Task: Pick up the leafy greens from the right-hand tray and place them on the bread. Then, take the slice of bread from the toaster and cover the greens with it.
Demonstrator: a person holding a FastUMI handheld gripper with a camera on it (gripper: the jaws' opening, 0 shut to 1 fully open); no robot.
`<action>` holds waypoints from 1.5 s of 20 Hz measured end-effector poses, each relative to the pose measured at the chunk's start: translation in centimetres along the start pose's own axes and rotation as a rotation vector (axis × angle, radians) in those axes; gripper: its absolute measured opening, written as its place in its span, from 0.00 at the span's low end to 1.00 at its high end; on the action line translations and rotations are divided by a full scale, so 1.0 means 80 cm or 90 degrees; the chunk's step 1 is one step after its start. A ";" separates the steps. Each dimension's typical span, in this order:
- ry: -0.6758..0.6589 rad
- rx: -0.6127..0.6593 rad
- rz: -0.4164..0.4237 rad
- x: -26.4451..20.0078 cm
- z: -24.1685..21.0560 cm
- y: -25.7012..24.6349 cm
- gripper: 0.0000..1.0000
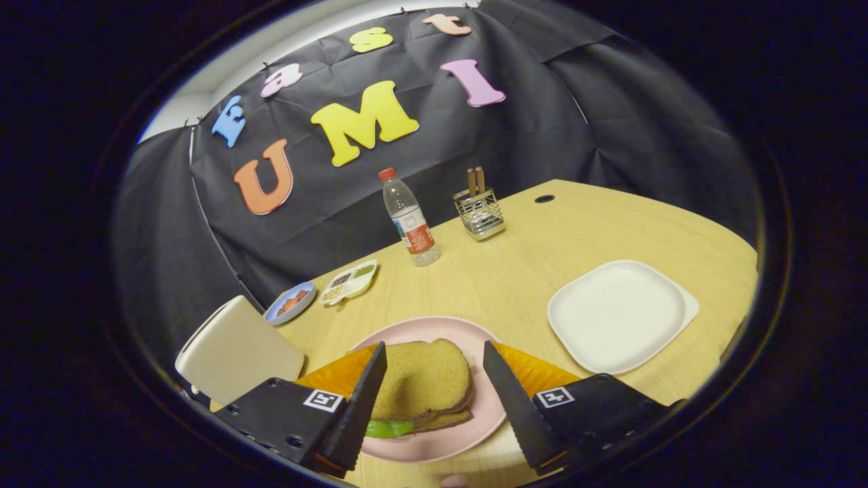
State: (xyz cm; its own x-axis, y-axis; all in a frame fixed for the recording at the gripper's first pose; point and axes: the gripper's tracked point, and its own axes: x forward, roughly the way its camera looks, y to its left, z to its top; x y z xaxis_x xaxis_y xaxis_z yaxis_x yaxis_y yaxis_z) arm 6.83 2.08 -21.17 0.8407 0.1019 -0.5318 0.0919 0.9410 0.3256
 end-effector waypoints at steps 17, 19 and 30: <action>-0.346 -0.226 -0.022 -0.262 0.186 0.053 0.95; -0.370 -0.235 -0.020 -0.284 0.191 0.059 0.95; -0.354 -0.233 -0.017 -0.268 0.166 0.048 0.95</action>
State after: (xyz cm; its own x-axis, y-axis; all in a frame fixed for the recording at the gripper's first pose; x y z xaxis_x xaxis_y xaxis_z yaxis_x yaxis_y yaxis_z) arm -3.76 -0.75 1.91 0.9997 -0.0121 -0.0214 0.0117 0.9997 -0.0205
